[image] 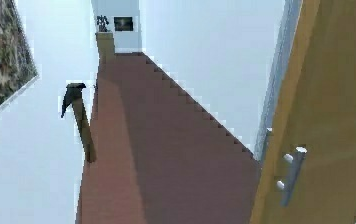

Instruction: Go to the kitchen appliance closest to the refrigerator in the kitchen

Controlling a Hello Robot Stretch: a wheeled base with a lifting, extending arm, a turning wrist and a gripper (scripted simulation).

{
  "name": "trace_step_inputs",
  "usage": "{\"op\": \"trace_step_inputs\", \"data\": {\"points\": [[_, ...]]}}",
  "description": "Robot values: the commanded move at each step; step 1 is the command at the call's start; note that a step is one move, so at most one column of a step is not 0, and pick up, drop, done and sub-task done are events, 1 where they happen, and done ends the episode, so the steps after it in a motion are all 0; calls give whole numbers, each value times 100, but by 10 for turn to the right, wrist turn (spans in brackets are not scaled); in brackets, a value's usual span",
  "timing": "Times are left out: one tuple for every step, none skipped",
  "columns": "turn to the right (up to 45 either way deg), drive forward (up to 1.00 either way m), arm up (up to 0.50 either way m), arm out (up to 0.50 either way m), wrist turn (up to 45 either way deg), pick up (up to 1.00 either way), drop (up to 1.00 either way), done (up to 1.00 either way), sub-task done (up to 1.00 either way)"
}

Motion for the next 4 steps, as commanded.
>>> {"op": "trace_step_inputs", "data": {"points": [[60,0,0,0,0,0,0,0,0],[0,95,0,0,0,0,0,0,0],[450,0,0,0,0,0,0,0,0],[30,0,0,0,0,0,0,0,0]]}}
